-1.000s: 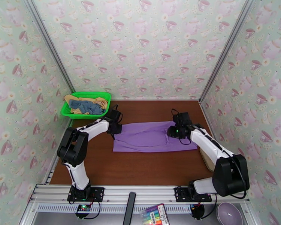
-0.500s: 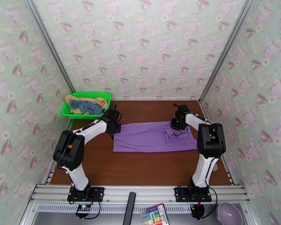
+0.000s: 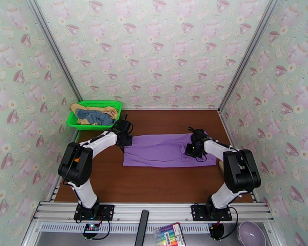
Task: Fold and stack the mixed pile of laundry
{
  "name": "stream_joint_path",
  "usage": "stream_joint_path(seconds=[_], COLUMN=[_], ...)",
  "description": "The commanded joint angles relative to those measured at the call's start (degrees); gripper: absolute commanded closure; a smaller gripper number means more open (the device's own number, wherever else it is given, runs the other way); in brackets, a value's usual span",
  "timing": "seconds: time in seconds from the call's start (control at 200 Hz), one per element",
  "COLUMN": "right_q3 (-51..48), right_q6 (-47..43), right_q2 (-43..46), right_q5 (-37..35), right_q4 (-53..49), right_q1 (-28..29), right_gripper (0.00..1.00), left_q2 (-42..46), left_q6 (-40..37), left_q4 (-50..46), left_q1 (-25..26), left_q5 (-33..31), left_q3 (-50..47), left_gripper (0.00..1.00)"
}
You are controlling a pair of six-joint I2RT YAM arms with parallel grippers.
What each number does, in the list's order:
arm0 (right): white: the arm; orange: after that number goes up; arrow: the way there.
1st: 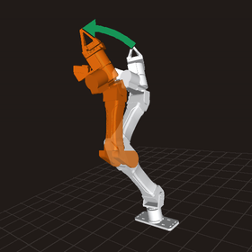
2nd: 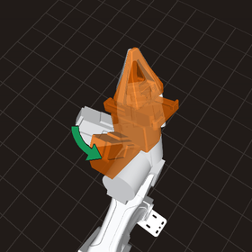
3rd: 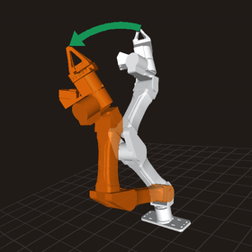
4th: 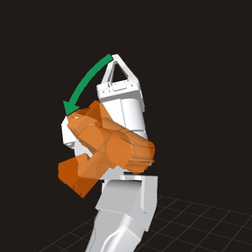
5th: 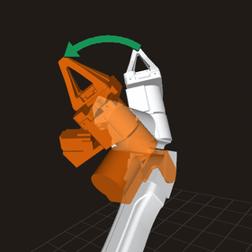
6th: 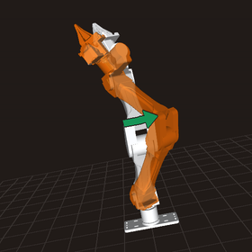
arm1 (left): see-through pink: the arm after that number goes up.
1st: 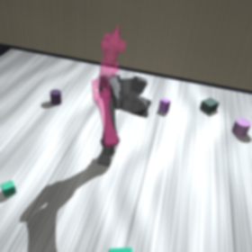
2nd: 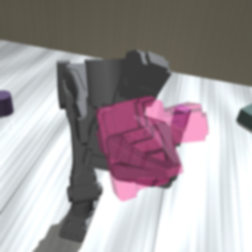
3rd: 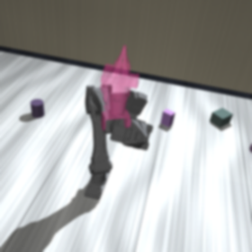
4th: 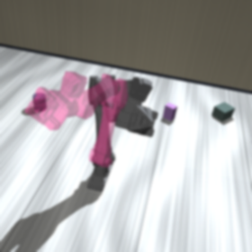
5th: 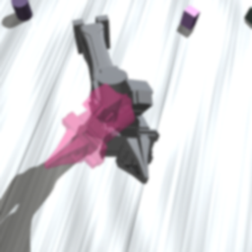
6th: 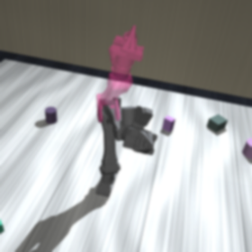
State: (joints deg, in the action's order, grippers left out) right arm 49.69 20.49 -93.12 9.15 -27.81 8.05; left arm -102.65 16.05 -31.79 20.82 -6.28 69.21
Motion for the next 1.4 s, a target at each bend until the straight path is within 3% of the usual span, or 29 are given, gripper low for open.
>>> stream_joint_path(seconds=[0.0, 0.225, 0.336, 0.441, 0.546, 0.656, 0.766, 0.861, 1.102, 1.397], right_q3=[-3.32, -1.79, 2.39, 5.75, 7.41, 7.51, 7.68, 8.0, 18.52, 47.14], right_q6=[3.92, 3.85, 1.79, -0.86, -3.26, -4.06, -3.39, -2.12, -3.89, -10.56], right_q2=[2.51, 4.52, 11.22, 16.48, 16.63, 11.12, 4.06, -1.31, -17.3, -33.86], right_q5=[-1.53, -1.26, -4.06, -7.04, -9.17, -7.67, -8.26, -8.88, -9.07, -6.06], right_q4=[3.58, 0.25, -8.28, -15.76, -19.19, -18.07, -15.16, -12.11, -12.7, -23.44], right_q1=[0.38, 0.38, -0.25, -2.65, -6.47, -9.9, -10.25, -10.51, -10.47, -10.49], right_gripper=[0.88, 0.85, 0.73, 0.57, 0.51, 0.53, 0.57, 0.61, 0.7, 0.72], left_q2=[1.39, 2.8, 4.85, 5.45, 4.36, 4.52, 8.57, 13.74, 26.93, 35.02], left_q6=[-0.32, -0.23, -0.32, -0.58, -0.76, -0.01, 0.8, 0.82, 0.66, 2.82], left_q4=[0.35, 0.44, -0.81, -2.51, -3.02, -2.01, -1.47, -2.78, -9.77, -20.04], left_q1=[-0.15, -0.43, -0.5, -0.51, -0.49, -0.44, -0.52, -0.47, -0.6, -0.69], left_q5=[-1.15, -1.69, -2.37, -2.09, -0.63, 0.85, 2.23, 2.63, 1.26, 0.18], left_q3=[-1.47, -3.3, -3.38, -2.01, 0.18, 1.06, 0.29, -0.83, -2.65, -3.71], left_gripper=[1.0, 1.0, 0.98, 0.87, 0.8, 0.75, 0.52, 0.44, 0.38, 0.33])
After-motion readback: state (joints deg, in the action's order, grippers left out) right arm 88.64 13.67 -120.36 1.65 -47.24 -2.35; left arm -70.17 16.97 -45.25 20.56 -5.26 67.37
